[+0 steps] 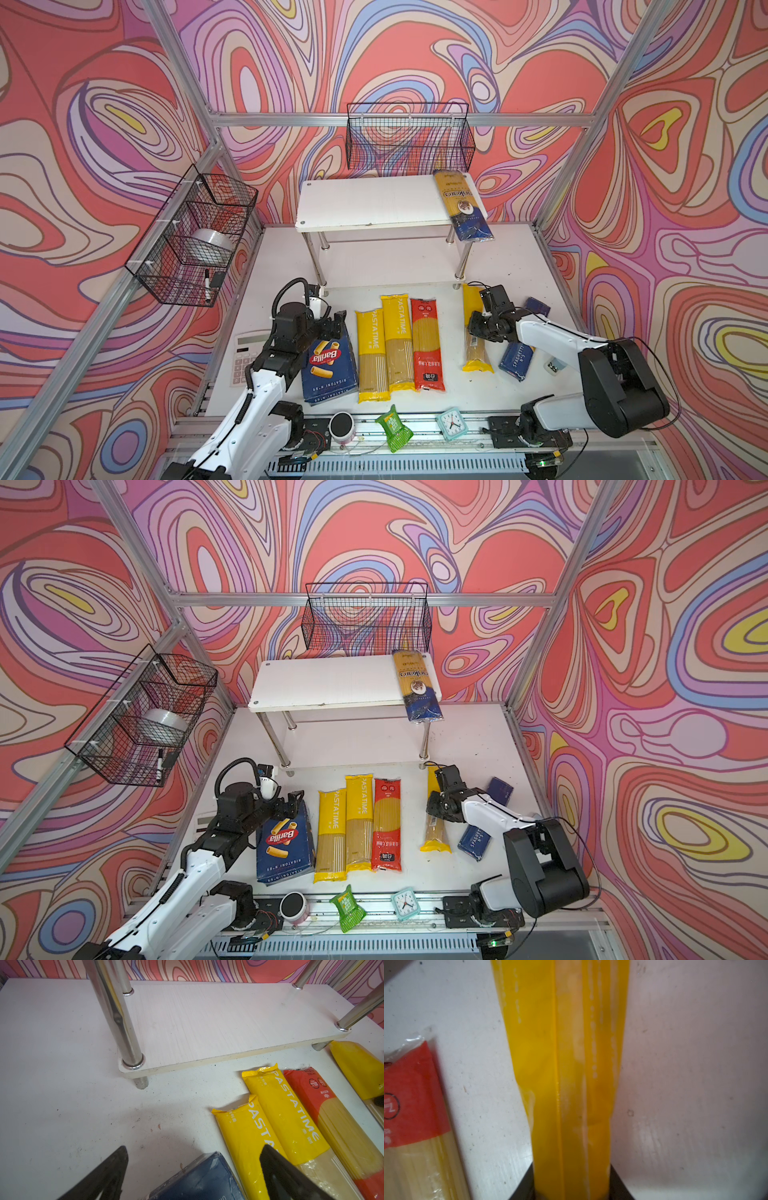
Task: Place and organize the pasta boxes and bags onto the shelf
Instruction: 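Close the right gripper on the yellow end of the spaghetti bag, then lift the yellow spaghetti bag upright with the right gripper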
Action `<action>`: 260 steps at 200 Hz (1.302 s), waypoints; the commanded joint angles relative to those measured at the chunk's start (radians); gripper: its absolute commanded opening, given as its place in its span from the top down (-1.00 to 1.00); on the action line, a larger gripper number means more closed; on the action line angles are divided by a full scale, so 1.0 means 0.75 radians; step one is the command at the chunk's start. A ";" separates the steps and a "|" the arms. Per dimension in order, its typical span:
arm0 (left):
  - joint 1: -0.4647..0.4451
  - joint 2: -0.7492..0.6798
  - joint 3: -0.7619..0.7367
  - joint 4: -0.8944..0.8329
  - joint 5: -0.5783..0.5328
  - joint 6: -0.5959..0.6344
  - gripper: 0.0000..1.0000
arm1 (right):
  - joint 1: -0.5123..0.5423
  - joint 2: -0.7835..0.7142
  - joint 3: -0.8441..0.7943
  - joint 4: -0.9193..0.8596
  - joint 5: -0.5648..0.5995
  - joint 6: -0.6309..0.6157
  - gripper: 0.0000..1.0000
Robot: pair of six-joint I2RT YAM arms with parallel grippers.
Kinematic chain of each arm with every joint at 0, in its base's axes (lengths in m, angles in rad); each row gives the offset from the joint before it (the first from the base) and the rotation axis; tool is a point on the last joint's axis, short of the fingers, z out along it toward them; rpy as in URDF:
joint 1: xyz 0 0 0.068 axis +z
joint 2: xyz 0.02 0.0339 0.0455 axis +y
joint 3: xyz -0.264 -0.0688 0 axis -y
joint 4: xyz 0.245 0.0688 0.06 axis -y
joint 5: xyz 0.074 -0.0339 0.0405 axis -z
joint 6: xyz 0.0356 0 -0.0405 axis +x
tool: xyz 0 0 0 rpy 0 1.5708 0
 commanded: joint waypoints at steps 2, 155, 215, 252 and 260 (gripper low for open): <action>-0.006 -0.001 0.007 0.027 0.008 0.022 -1.00 | 0.004 0.002 -0.048 -0.021 -0.052 0.014 0.35; -0.006 0.003 0.007 0.030 0.001 0.019 -1.00 | 0.004 -0.272 -0.048 0.012 -0.093 -0.051 1.00; -0.006 0.003 0.007 0.029 0.003 0.020 -1.00 | 0.004 -0.445 -0.063 -0.049 -0.126 -0.090 1.00; -0.006 0.003 0.007 0.028 0.004 0.021 -1.00 | 0.004 -0.505 -0.028 -0.098 -0.142 -0.108 1.00; -0.006 0.003 0.007 0.028 0.006 0.020 -1.00 | 0.005 -0.516 -0.021 -0.101 -0.157 -0.110 1.00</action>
